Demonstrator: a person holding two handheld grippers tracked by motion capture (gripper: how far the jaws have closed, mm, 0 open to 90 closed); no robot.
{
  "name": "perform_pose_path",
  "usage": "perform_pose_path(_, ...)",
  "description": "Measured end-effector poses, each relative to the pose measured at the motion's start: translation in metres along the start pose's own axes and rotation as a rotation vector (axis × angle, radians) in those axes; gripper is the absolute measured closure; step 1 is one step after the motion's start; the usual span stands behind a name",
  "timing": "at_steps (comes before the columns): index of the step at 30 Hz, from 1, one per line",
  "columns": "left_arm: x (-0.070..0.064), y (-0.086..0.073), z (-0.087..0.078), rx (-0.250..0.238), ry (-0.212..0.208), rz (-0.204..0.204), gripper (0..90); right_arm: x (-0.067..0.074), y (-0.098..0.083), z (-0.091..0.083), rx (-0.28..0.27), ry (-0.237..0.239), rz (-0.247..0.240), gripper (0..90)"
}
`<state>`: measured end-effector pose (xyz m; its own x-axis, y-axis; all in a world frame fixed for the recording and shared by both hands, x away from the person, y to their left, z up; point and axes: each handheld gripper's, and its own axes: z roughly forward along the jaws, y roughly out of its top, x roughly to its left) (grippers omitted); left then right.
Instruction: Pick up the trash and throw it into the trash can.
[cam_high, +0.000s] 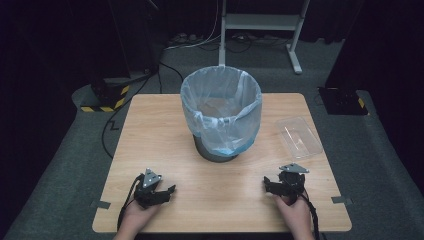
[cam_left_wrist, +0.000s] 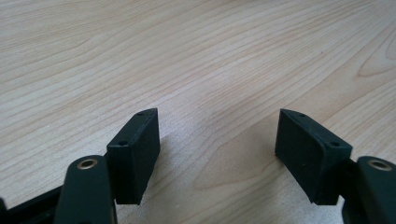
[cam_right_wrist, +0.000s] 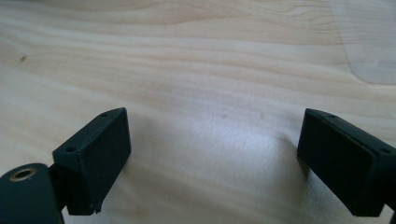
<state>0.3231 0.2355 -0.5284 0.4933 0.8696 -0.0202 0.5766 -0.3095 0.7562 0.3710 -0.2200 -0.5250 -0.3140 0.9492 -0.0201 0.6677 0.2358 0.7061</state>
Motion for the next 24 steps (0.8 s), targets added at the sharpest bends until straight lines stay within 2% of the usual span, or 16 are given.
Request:
perform_pose_path(3, 0.001, 0.002, 0.002, -0.002, -0.004, 0.004, 30.8, 0.002, -0.004, -0.004, -0.002, 0.016, -0.007, 9.7)
perform_pose_path(5, 0.001, 0.002, 0.002, -0.002, -0.003, 0.005, 30.9, 0.003, -0.007, -0.007, 0.003, 0.042, -0.027, 9.6)
perform_pose_path(6, 0.001, 0.002, 0.002, 0.0, -0.001, 0.005, 30.8, 0.004, -0.009, -0.009, 0.0, 0.072, -0.06, 9.6)
perform_pose_path(9, 0.0, 0.002, 0.002, 0.001, 0.0, 0.007, 30.7, 0.004, -0.009, -0.01, 0.002, 0.085, -0.077, 12.8)
perform_pose_path(10, 0.0, 0.002, 0.002, 0.001, 0.0, 0.007, 30.7, 0.004, -0.01, -0.014, -0.016, 0.102, -0.091, 31.7)
perform_pose_path(11, 0.0, 0.002, 0.002, 0.001, 0.0, 0.007, 30.7, 0.005, -0.01, -0.017, -0.024, 0.101, -0.084, 36.2)
perform_pose_path(12, 0.0, 0.002, 0.002, 0.001, 0.0, 0.007, 30.6, 0.005, -0.01, -0.017, -0.024, 0.101, -0.084, 36.2)
perform_pose_path(13, 0.001, 0.002, 0.002, 0.0, 0.0, 0.007, 30.6, 0.004, -0.005, -0.026, -0.061, 0.071, -0.1, 41.2)
perform_pose_path(15, 0.001, 0.002, 0.002, 0.003, -0.002, 0.011, 30.4, -0.003, 0.006, -0.037, -0.129, 0.064, -0.082, 43.6)
perform_pose_path(16, 0.001, 0.002, 0.002, 0.002, -0.001, 0.01, 30.4, -0.003, 0.006, -0.037, -0.129, 0.064, -0.082, 43.6)
perform_pose_path(17, 0.001, 0.002, 0.001, 0.005, -0.004, 0.01, 30.3, -0.017, 0.023, -0.044, -0.16, 0.034, -0.07, 44.9)
perform_pose_path(20, 0.002, 0.001, 0.001, 0.003, -0.016, 0.002, 30.1, -0.045, 0.051, -0.048, -0.224, -0.01, -0.003, 48.7)
perform_pose_path(21, 0.002, 0.001, 0.001, 0.001, -0.018, 0.002, 30.0, -0.054, 0.059, -0.046, -0.221, -0.03, 0.017, 49.1)
perform_pose_path(22, 0.002, 0.001, 0.001, 0.001, -0.018, 0.002, 30.0, -0.054, 0.059, -0.046, -0.221, -0.03, 0.017, 49.1)
perform_pose_path(23, 0.003, 0.001, 0.001, -0.002, -0.022, -0.003, 29.9, -0.07, 0.072, -0.033, -0.188, -0.067, 0.035, 49.3)
perform_pose_path(24, 0.003, 0.001, 0.001, -0.004, -0.023, -0.003, 29.8, -0.077, 0.076, -0.025, -0.169, -0.087, 0.049, 48.9)
